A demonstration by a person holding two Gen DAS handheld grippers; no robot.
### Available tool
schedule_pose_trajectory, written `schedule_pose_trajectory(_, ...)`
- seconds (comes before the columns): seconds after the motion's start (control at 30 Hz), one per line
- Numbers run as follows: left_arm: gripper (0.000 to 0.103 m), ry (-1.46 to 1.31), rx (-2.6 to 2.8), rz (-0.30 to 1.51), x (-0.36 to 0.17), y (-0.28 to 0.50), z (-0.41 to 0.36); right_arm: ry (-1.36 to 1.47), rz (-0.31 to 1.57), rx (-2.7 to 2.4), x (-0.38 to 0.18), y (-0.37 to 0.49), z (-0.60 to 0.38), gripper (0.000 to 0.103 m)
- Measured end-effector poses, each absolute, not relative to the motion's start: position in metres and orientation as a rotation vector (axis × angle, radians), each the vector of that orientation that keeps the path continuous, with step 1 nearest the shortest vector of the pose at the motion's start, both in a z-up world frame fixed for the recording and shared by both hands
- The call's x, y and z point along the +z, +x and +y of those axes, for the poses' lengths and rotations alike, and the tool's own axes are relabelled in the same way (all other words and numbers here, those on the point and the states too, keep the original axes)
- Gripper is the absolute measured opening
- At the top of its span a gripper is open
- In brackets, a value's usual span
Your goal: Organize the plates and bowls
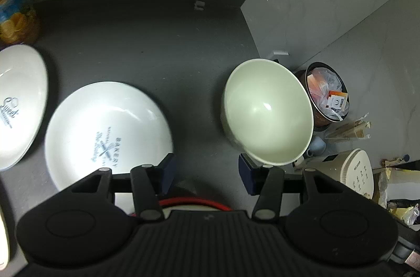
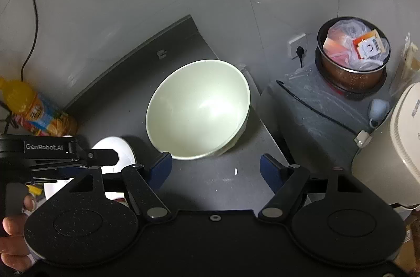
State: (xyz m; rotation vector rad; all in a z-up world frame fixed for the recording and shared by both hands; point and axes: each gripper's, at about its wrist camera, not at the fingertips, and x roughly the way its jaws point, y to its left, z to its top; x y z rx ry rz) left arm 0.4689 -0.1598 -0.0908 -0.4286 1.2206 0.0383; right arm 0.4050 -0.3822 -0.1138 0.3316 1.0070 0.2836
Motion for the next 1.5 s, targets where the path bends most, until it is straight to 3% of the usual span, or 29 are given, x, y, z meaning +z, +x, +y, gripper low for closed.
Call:
schedule_pose_trajectory(0.5,0.051,-0.407,-0.007,1.289,-0.136,0.526,-0.174,0.369,1.066,0.218,-0.154,0.453,-0.376,0.066)
schedule_pose_trajectory(0.57,0.051,-0.396,-0.009,1.289,-0.142,0.531,-0.177,0.385,1.08,0.211,-0.16,0.458,-0.376,0.06)
schedule_pose_trajectory(0.8,0.045,-0.422,0.003,1.279,-0.159,0.543,-0.182,0.438,1.098,0.188,-0.175,0.467,-0.379,0.054)
schedule_pose_trajectory(0.87,0.039,-0.411,-0.007,1.281,-0.164,0.544,-0.186,0.451,1.111,0.185,-0.181,0.468,-0.379,0.04)
schedule_pose_trajectory(0.93,0.023,-0.418,-0.025,1.283,-0.168,0.545,-0.189,0.466,1.119,0.206,-0.185,0.469,-0.377,0.023)
schedule_pose_trajectory(1.0,0.009,-0.412,-0.013,1.277,-0.171,0.545,-0.189,0.448,1.094,0.211,-0.184,0.466,-0.375,0.023)
schedule_pose_trajectory(1.5,0.009,-0.433,-0.013,1.227,-0.133,0.513,-0.175,0.419,1.016,0.252,-0.149,0.44,-0.369,0.023)
